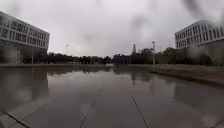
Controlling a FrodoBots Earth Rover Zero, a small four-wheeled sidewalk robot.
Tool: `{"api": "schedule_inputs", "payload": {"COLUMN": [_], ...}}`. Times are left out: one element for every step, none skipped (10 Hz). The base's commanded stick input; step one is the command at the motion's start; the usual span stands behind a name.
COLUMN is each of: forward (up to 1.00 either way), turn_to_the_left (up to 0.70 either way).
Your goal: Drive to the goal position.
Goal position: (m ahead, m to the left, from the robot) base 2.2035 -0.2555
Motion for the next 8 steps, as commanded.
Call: {"api": "schedule_inputs", "payload": {"forward": [0.55, 0.55, 0.55, 0.55, 0.55, 0.55, 0.55, 0.55], "turn_to_the_left": [0.00, 0.00, 0.00, 0.00, 0.00, 0.00, 0.00, 0.00]}}
